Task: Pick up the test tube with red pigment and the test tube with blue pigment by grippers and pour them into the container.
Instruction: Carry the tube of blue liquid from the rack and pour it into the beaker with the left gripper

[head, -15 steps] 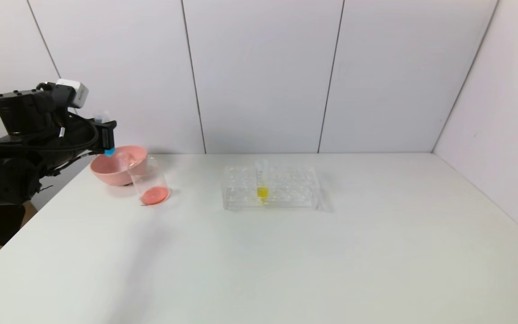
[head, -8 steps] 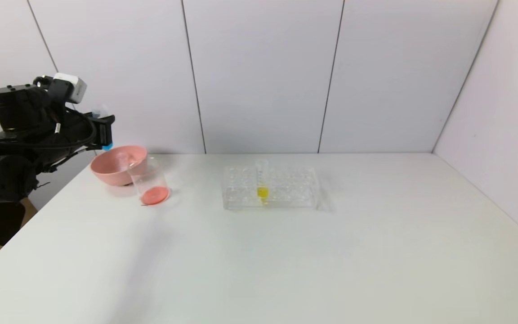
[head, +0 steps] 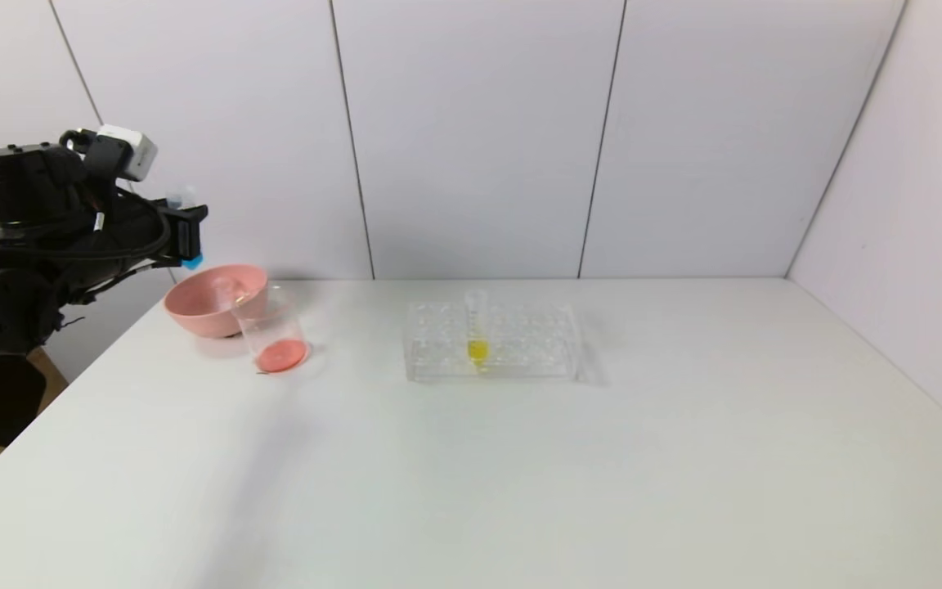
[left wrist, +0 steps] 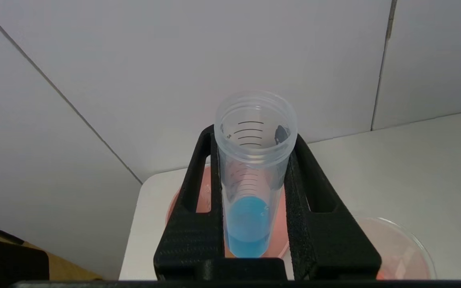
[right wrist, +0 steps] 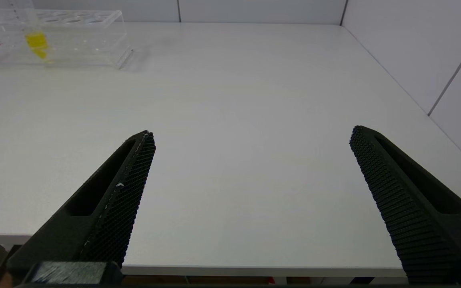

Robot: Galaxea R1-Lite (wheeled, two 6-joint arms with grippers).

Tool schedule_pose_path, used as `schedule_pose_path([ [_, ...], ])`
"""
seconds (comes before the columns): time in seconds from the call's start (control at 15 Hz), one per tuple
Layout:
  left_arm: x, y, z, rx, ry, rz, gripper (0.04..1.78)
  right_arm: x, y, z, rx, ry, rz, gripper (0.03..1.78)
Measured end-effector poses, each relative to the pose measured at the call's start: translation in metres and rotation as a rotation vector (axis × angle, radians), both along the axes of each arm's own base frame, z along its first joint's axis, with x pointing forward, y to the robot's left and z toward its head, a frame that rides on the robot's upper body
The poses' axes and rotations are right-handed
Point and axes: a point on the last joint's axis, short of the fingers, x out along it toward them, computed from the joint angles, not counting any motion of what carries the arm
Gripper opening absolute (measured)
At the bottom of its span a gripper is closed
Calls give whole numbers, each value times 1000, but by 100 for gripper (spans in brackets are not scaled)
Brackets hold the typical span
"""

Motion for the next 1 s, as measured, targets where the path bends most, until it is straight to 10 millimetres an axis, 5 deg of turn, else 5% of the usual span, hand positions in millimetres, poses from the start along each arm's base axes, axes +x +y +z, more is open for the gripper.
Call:
schedule_pose_path([
  [1.0, 9, 36, 31, 350, 183, -218, 45, 0, 0, 0, 0, 0, 0, 177],
])
